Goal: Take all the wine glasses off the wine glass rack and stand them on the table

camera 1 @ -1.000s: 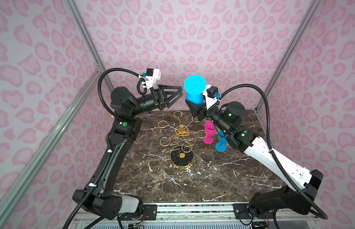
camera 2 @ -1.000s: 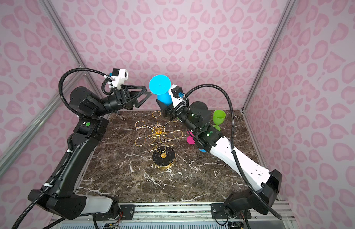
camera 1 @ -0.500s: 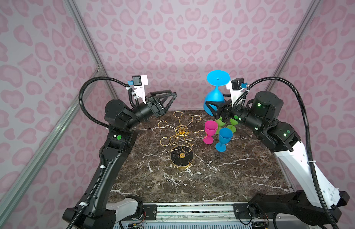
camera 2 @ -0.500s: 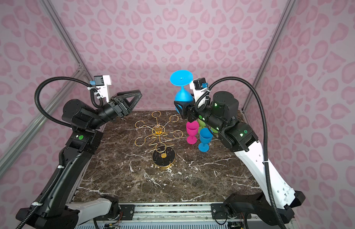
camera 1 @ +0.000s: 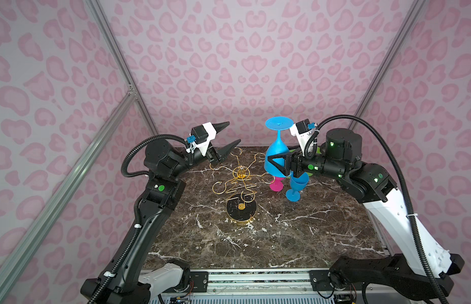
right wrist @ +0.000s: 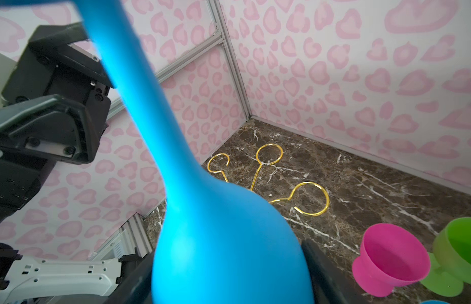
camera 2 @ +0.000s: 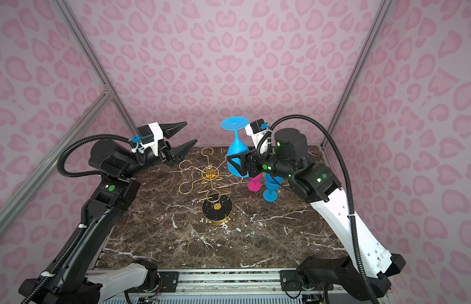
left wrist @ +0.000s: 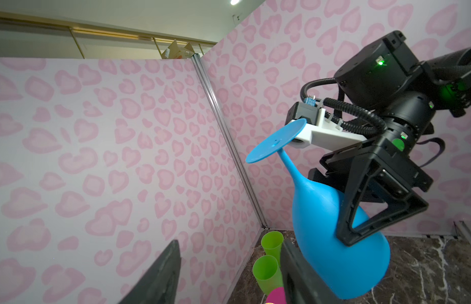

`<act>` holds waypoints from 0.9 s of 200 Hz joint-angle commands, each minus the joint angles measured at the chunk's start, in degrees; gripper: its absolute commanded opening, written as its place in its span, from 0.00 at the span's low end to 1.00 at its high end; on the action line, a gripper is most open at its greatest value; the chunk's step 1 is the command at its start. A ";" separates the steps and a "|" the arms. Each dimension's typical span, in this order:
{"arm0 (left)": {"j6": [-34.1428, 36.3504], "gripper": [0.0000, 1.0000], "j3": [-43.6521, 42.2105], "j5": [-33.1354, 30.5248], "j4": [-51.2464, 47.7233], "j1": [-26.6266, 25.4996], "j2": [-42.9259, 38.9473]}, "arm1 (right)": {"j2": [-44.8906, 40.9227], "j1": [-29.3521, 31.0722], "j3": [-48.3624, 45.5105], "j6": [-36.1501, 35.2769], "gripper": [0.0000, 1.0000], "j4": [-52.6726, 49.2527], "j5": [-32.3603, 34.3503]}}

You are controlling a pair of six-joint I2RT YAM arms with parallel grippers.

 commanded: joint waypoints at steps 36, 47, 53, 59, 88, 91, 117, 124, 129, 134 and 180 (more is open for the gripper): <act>13.37 0.56 1.01 6.36 0.93 -0.85 1.50 | 3.03 2.69 0.91 3.45 0.45 3.02 -3.54; 14.16 0.55 0.83 6.32 1.43 -0.95 1.62 | 3.47 3.56 0.87 3.76 0.45 3.32 -3.52; 14.59 0.55 0.75 6.51 1.48 -1.00 1.70 | 3.70 4.00 0.87 3.95 0.44 3.41 -3.58; 15.04 0.54 0.74 6.73 1.38 -1.04 1.79 | 4.05 4.55 0.87 4.11 0.44 3.41 -3.64; 16.67 0.52 0.74 6.41 1.11 -1.37 2.14 | 5.23 5.91 1.12 4.50 0.43 3.40 -3.83; 16.84 0.52 0.74 6.39 1.05 -1.39 2.22 | 5.34 5.98 1.04 4.51 0.43 3.40 -3.84; 17.65 0.49 0.91 6.22 0.89 -1.39 2.56 | 6.01 6.71 0.65 5.11 0.42 4.06 -4.17; 17.74 0.48 0.91 6.30 0.85 -1.39 2.66 | 6.18 6.97 0.62 5.20 0.42 4.11 -4.37; 17.86 0.48 0.91 6.30 0.85 -1.40 2.67 | 6.39 7.19 0.68 5.21 0.42 4.19 -4.53; 18.06 0.47 0.91 6.15 0.89 -1.42 2.69 | 6.52 7.42 0.69 5.25 0.41 4.30 -4.53; 19.07 0.43 1.19 4.85 1.12 -1.48 3.15 | 7.08 9.01 0.26 5.60 0.40 4.11 -4.50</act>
